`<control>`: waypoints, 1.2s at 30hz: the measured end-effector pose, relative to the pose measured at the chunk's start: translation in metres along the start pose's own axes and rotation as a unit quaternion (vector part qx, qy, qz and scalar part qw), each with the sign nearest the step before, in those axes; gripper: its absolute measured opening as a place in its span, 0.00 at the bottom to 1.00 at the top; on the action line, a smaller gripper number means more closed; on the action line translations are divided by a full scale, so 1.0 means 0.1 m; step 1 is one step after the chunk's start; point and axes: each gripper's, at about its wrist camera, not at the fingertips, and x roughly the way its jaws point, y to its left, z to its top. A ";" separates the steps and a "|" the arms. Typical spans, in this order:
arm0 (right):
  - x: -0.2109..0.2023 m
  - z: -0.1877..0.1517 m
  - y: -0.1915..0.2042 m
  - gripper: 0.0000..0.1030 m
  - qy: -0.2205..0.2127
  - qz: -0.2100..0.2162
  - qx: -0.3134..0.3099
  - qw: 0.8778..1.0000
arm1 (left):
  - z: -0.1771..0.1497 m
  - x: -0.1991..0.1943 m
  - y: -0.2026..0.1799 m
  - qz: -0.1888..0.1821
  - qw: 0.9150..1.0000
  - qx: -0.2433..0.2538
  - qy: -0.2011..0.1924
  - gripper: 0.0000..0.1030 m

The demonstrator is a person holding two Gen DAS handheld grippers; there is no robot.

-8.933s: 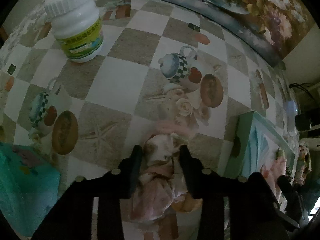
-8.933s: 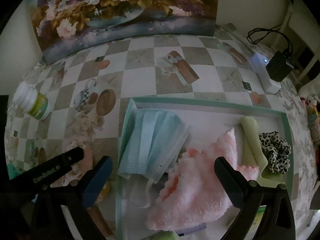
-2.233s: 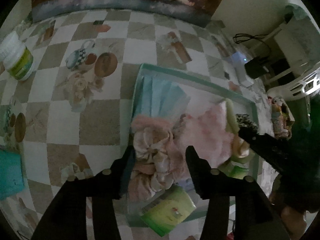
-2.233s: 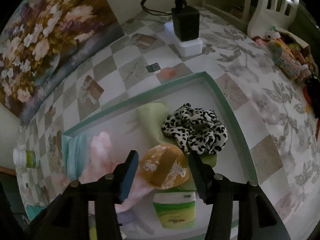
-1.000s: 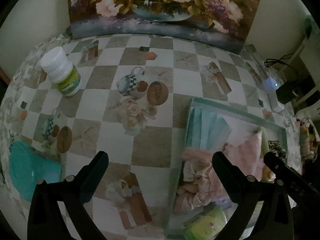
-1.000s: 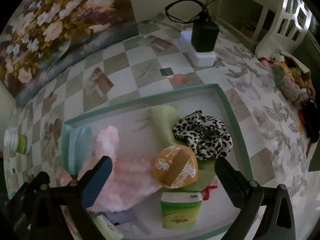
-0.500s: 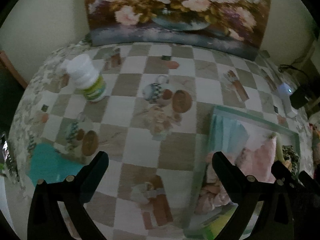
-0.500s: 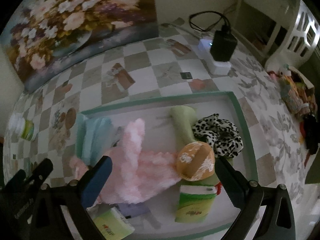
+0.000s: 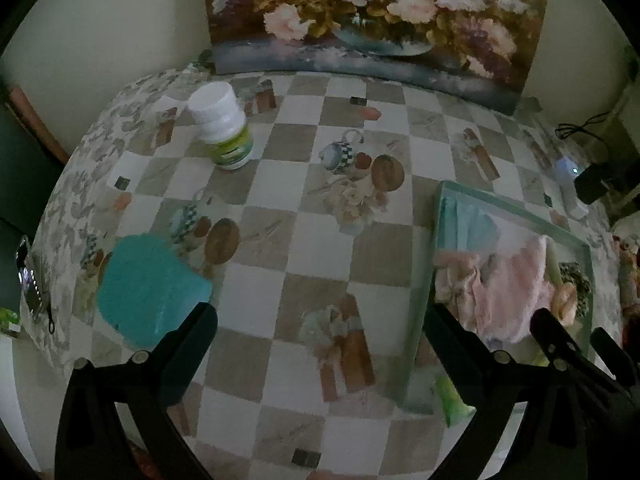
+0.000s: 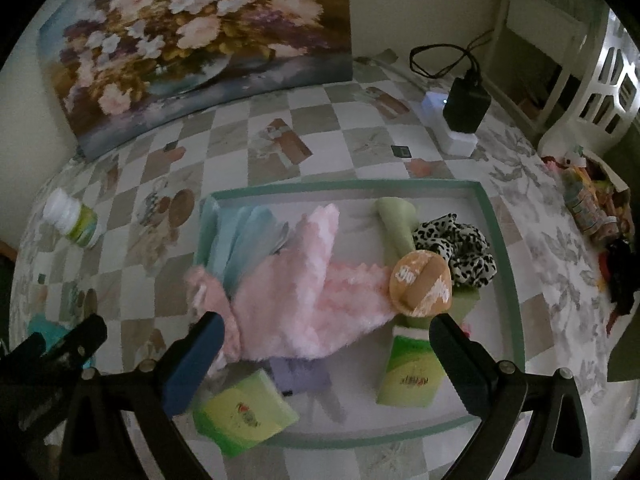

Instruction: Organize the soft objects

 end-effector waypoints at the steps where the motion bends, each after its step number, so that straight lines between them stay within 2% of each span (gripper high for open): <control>1: -0.03 -0.03 0.02 1.00 -0.002 0.002 -0.004 1.000 | -0.03 -0.03 0.03 0.004 1.000 0.001 -0.001 1.00; 4: -0.15 -0.15 0.06 1.00 -0.012 0.005 -0.018 1.000 | -0.14 -0.11 0.11 0.018 1.000 -0.002 -0.004 1.00; 8: -0.27 -0.31 0.09 1.00 -0.022 0.007 -0.029 0.999 | -0.27 -0.17 0.25 0.010 1.000 -0.006 -0.002 1.00; 17: -0.43 -0.59 0.18 1.00 -0.029 0.021 -0.049 0.998 | -0.51 -0.23 0.52 0.014 1.000 -0.015 0.001 1.00; 24: -0.50 -0.63 0.16 1.00 -0.037 0.019 -0.045 0.998 | -0.60 -0.25 0.63 0.011 1.000 -0.017 0.001 1.00; 36: -0.51 -0.61 0.20 1.00 -0.038 0.026 -0.056 0.997 | -0.58 -0.28 0.57 -0.002 1.000 -0.002 -0.006 1.00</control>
